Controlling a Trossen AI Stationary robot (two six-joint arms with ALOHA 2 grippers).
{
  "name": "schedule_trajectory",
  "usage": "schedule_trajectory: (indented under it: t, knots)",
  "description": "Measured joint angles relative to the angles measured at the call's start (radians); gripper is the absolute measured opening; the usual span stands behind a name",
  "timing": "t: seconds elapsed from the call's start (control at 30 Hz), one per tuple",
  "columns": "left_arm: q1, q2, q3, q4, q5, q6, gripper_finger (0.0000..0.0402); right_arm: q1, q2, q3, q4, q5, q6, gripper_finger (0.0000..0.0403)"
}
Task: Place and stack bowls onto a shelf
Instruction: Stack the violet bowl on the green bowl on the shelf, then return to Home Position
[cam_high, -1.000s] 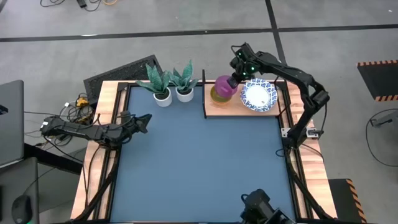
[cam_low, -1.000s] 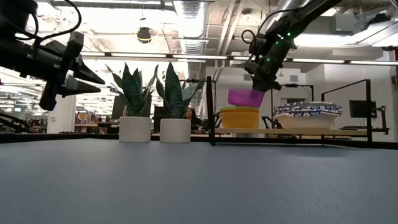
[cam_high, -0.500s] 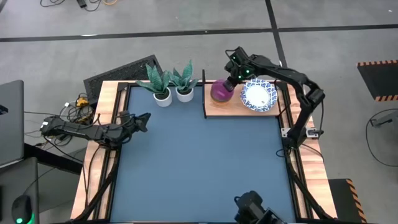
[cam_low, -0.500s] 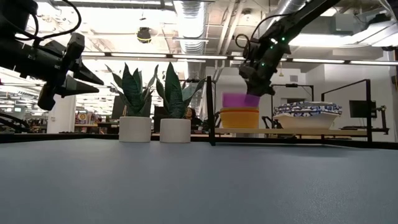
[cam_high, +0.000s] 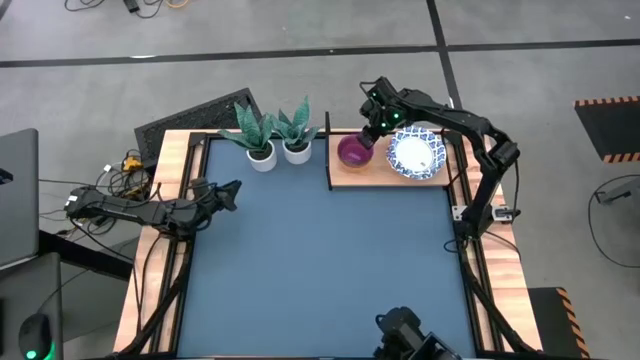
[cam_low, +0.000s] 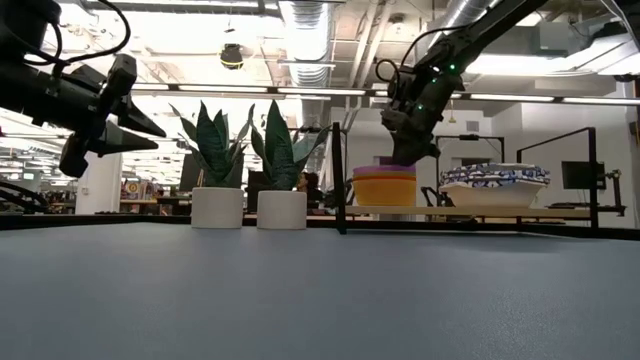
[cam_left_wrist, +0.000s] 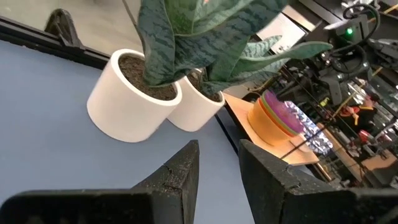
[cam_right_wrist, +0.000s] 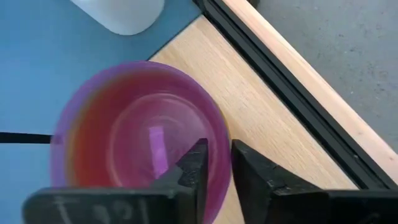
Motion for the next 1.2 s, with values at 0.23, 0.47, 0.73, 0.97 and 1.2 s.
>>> schedule_trajectory:
  t: [0.23,0.47,0.73,0.97,1.2]
  knots:
    - [0.0,0.0,0.0,-0.004,-0.026,-0.022,0.0098,-0.001,-0.003,0.088,-0.042,-0.035,0.004,0.0164]
    - [0.0,0.0,0.0,-0.004,-0.026,-0.048,0.0098,-0.014,-0.055,0.253,-0.075,-0.035,0.002,0.0197]
    - [0.0,0.0,0.0,0.007,0.047,-0.07,0.0098,-0.014,-0.254,0.328,-0.077,-0.035,-0.003,0.0193]
    - [0.0,0.0,0.0,0.016,0.16,-0.094,0.0098,-0.002,-0.478,0.328,-0.32,-0.018,-0.115,0.019]
    - [0.0,0.0,0.0,0.03,0.099,-0.098,0.0098,0.048,-0.715,0.209,-0.402,-0.03,-0.1,0.019]
